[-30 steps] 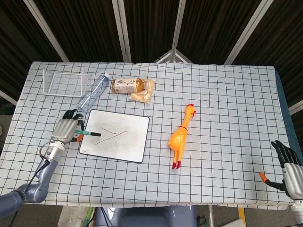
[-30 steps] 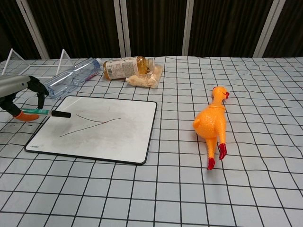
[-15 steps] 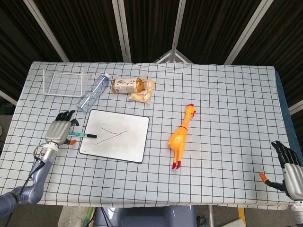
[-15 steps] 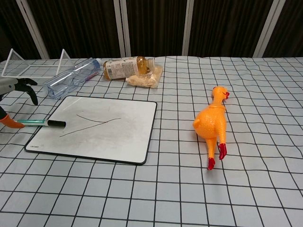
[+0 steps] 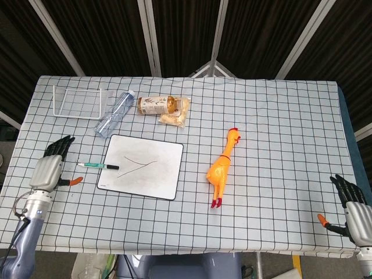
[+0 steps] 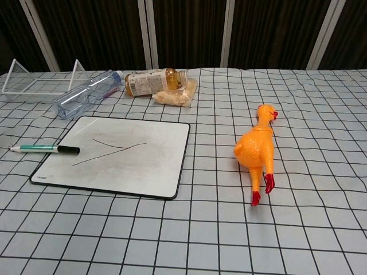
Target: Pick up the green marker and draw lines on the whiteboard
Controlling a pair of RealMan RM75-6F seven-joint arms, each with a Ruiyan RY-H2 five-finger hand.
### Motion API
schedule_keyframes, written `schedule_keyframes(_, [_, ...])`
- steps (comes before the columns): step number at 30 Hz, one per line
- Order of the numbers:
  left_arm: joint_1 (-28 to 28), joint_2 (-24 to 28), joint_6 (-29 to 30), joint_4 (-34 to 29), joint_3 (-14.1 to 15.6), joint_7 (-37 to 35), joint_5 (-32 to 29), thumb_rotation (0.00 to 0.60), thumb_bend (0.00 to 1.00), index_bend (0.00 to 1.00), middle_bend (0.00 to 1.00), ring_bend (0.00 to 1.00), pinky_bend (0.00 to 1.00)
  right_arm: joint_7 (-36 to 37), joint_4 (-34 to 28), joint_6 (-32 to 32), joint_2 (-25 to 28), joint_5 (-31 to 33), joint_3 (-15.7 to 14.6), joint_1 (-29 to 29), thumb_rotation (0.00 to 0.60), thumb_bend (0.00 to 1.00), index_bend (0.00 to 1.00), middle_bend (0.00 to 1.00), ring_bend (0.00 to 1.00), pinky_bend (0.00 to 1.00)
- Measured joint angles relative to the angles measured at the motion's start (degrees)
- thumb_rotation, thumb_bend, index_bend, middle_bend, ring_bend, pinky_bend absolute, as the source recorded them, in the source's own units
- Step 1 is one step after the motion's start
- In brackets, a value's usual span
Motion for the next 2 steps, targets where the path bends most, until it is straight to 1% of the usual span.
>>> schedule_keyframes(2, [2.42, 2.09, 3.49, -2.35, 1.29, -0.86, 2.66, 0.600, 0.17, 0.00, 0.00, 0.00, 0.00, -0.57, 0.04, 0.08, -0.01, -0.23, 0.00, 0.08, 0.600, 0.27, 0.00, 0.00, 0.00, 0.00])
